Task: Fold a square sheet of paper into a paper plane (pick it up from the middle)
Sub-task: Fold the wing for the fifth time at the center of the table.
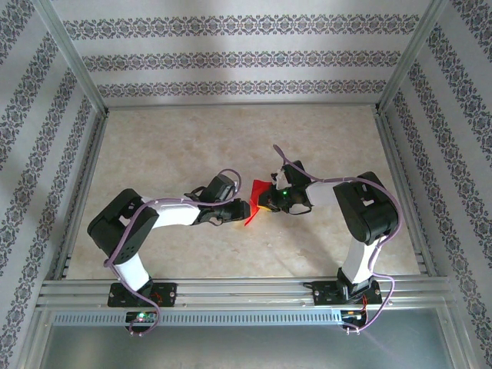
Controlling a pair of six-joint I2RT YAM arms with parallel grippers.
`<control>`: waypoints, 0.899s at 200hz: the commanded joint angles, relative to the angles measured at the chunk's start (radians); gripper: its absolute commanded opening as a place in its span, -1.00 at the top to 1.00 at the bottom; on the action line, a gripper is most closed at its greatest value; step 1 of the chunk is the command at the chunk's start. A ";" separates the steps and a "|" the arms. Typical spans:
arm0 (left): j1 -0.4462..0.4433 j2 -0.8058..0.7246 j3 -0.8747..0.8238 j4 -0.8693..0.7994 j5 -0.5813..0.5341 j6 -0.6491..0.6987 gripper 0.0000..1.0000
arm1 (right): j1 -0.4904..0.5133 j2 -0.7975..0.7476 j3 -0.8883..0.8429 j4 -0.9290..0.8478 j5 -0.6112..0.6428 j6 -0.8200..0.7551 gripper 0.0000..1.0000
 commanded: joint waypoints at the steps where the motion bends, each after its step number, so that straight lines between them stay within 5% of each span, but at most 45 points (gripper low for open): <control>1: 0.009 -0.021 0.003 -0.036 0.036 -0.036 0.47 | 0.010 0.034 0.007 -0.033 0.046 -0.029 0.76; 180: 0.008 0.063 -0.015 0.051 0.114 -0.042 0.87 | 0.019 0.044 0.014 -0.087 0.084 0.000 0.73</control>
